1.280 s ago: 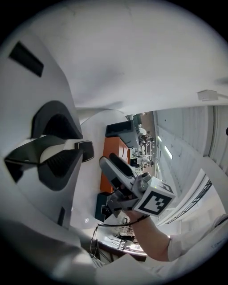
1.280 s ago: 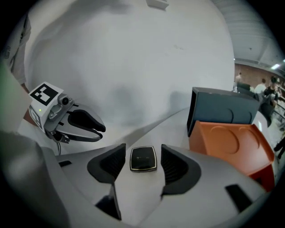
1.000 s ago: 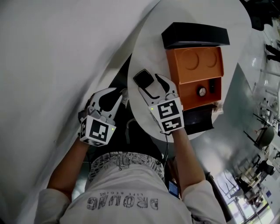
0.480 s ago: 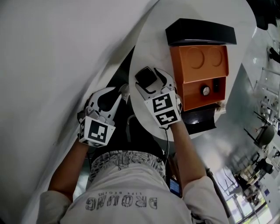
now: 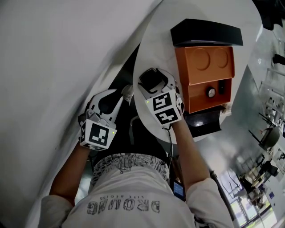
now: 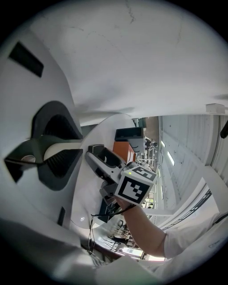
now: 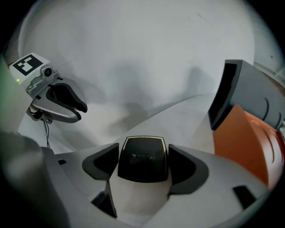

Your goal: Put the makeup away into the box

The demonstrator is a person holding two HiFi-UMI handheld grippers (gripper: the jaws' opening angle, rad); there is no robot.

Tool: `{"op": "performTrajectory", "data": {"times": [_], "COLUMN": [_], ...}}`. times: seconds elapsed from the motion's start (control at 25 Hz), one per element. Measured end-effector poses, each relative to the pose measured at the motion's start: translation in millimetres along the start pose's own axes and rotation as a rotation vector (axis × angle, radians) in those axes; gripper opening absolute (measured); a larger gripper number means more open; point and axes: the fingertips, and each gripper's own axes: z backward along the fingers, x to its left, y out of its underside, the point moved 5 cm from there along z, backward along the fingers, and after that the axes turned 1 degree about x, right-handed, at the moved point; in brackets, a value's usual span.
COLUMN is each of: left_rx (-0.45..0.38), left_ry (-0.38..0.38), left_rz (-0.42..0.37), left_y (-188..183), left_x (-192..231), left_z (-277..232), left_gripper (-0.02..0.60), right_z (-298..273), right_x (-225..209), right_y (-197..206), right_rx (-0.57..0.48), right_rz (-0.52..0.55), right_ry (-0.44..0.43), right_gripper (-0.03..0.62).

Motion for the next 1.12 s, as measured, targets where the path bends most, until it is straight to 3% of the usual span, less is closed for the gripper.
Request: {"op": "performTrajectory", "data": {"times": [0.76, 1.12], "left_rx": [-0.012, -0.048], "left_ry": [0.006, 0.017], "left_rz": [-0.018, -0.062], "left_y": [1, -23], "left_x": [3, -12], "left_z": [11, 14], "left_gripper": [0.081, 0.081], "right_z": [6, 64], "right_x": [12, 7], "right_y": [-4, -17], "right_rx": [-0.009, -0.098], "right_rz": [0.009, -0.015], "right_ry": [0.025, 0.057], "right_gripper": [0.35, 0.35]}}
